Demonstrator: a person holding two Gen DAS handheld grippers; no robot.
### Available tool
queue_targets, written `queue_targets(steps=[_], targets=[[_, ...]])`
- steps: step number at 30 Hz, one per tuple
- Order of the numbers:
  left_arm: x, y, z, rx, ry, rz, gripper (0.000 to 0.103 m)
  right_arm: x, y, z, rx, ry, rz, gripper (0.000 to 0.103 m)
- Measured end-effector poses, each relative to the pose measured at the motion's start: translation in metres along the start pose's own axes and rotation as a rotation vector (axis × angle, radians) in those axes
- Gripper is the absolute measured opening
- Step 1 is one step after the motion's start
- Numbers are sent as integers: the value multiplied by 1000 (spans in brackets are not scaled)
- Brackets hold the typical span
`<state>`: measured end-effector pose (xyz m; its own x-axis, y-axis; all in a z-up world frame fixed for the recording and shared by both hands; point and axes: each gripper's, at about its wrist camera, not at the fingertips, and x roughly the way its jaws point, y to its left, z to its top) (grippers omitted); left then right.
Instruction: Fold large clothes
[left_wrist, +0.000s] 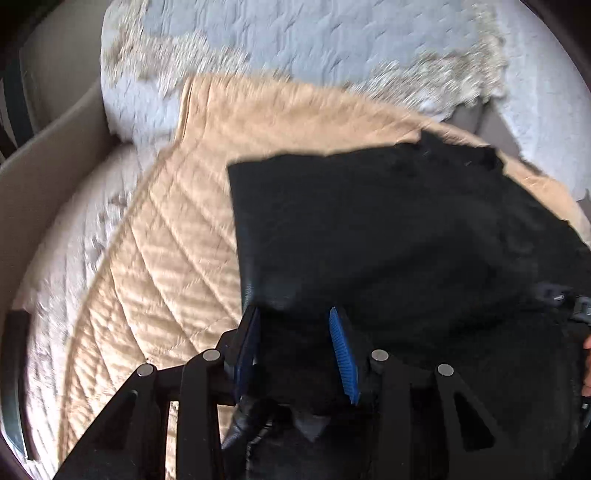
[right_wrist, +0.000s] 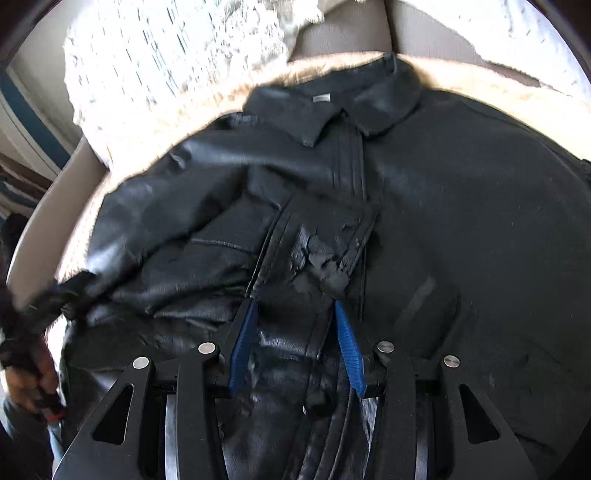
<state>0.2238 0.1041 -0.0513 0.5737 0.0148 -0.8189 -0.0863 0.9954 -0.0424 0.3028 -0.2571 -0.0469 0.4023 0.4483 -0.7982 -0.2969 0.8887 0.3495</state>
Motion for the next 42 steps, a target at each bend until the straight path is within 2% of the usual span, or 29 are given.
queue_targets(steps=[1,3,8,9,10,12,17,20,30,33,39,42], targets=[[-3,3,-1,-16,-10,-11,42,-6,1,-2,0,-6,-5,44],[-19,3,-1,-18,-24,17,42,-24,2,-11,-23,-42,3,44],[-74,-8,-18,3,-84,-12,43,-71,-7,-49,13,-103,22,47],[-85,-12,-24,-5,-97,-35,49,-81,-10,-59,27,-110,20,49],[-96,-14,-30,-19,-110,-59,61,-93,-16,-71,44,-124,22,50],[-113,-24,-47,-39,-133,-95,71,-109,-25,-91,71,-135,22,51],[-119,-48,-77,-17,-83,-120,72,-136,-51,-125,114,-144,-25,51],[-117,-59,-81,4,-54,-127,72,-156,-83,-131,183,-176,-49,51],[-117,-96,-60,61,-93,-110,78,-202,-208,-128,452,-310,-119,53],[-109,-100,-51,42,-100,-98,78,-209,-243,-125,525,-346,-152,59],[-78,-98,-43,-4,-59,-62,78,-222,-333,-121,715,-420,-204,59],[-62,-98,-44,-16,-30,-43,78,-223,-374,-123,831,-451,-195,59]])
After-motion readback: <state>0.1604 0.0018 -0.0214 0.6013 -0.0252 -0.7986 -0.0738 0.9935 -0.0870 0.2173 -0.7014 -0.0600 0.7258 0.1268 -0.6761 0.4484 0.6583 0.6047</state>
